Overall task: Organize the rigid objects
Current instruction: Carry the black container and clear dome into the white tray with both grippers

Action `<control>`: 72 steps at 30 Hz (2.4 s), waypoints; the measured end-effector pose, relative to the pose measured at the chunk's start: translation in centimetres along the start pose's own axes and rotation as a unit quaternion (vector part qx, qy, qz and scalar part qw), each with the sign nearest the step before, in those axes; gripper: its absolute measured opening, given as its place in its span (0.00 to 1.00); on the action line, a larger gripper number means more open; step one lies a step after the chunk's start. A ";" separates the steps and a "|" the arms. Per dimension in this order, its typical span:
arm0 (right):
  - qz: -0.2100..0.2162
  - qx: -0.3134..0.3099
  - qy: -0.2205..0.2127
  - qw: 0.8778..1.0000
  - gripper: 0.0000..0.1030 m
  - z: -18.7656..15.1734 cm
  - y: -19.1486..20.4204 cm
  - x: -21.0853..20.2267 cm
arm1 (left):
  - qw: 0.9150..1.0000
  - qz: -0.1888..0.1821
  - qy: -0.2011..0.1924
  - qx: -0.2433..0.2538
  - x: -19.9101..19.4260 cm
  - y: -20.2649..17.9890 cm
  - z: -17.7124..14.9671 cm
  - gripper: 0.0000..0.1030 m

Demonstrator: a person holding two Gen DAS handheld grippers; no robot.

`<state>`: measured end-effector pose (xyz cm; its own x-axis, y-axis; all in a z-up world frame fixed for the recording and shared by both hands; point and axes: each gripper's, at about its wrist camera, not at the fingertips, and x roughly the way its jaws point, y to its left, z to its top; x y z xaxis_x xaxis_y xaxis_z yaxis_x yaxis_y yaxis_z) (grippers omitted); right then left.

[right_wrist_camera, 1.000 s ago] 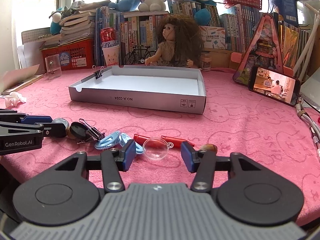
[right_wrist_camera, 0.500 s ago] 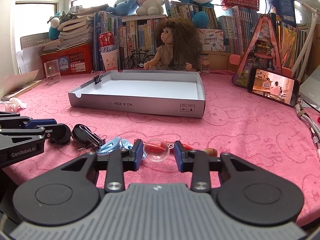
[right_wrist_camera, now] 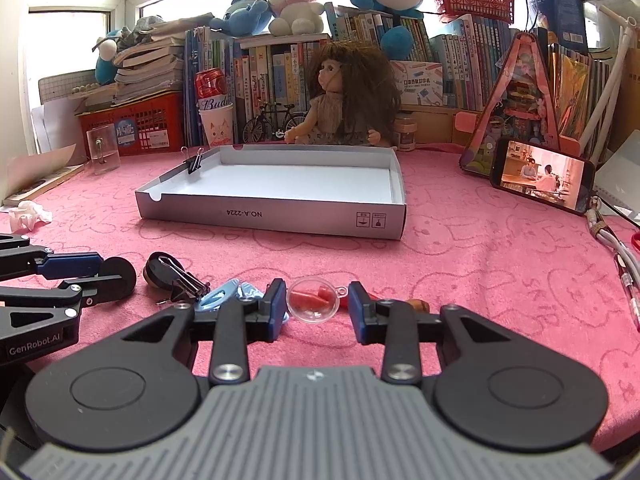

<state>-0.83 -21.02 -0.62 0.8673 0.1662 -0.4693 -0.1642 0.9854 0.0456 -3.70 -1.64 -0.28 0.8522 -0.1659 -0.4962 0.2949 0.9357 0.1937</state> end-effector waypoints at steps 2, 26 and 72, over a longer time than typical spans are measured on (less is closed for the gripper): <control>-0.001 0.002 0.002 1.000 0.38 0.0 0.0 0.0 | 1.000 0.000 -0.002 0.004 -0.1 -0.2 -0.1 0.30; -0.005 0.013 0.008 1.000 0.39 -0.2 -0.3 0.3 | 0.998 0.030 -0.006 0.047 1.8 -0.4 -0.1 0.29; 0.053 0.140 0.134 0.980 0.38 12.4 -5.6 18.5 | 0.971 -0.070 0.091 -0.211 22.0 8.4 13.7 0.29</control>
<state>21.95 -22.96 1.38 0.6914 0.2902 -0.6616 -0.0789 0.9406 0.3302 23.43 -1.71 1.99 0.7153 -0.2788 -0.6408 0.1667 0.9586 -0.2310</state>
